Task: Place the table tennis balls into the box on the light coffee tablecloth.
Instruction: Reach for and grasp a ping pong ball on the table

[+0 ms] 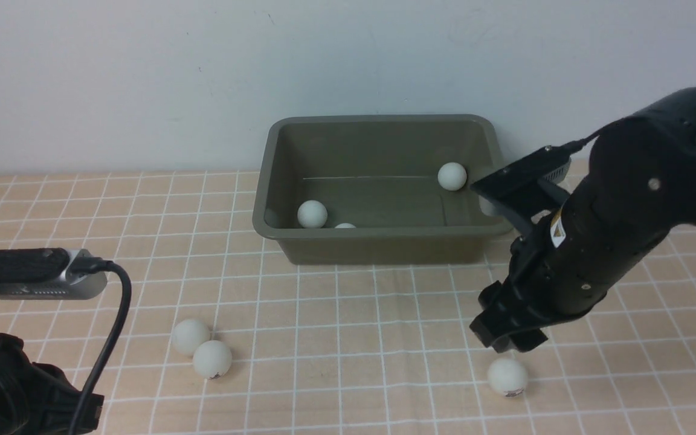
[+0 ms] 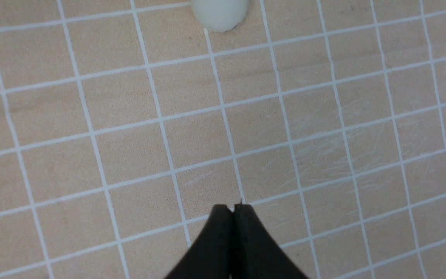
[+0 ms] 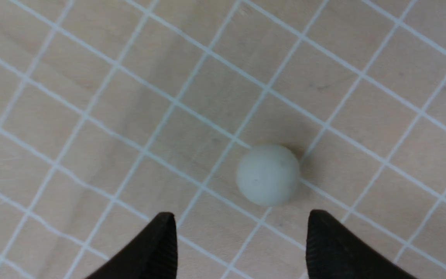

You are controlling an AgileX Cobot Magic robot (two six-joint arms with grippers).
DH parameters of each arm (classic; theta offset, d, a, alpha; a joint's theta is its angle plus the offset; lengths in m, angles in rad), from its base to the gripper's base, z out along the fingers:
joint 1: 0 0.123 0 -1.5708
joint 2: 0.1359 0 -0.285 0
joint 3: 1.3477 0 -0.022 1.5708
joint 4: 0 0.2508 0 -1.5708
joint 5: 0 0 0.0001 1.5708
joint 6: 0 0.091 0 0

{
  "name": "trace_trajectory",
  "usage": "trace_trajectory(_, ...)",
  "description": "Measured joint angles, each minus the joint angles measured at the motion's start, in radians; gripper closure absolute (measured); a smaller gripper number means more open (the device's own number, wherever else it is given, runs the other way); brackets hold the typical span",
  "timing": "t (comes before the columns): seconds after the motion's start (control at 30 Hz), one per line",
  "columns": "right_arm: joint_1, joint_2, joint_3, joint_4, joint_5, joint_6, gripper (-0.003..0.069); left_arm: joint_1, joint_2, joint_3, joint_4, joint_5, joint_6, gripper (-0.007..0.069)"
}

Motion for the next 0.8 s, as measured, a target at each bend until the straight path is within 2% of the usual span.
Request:
trace_trajectory(0.2,0.001,0.074,0.002,-0.055,-0.06,0.058,0.0244,0.0,0.0,0.0,0.0,0.0,0.0,0.0693)
trace_trajectory(0.8,0.001,0.196,0.002,-0.057,-0.078,0.057,0.0244,0.0,0.0,0.0,0.0,0.0,0.0,0.0693)
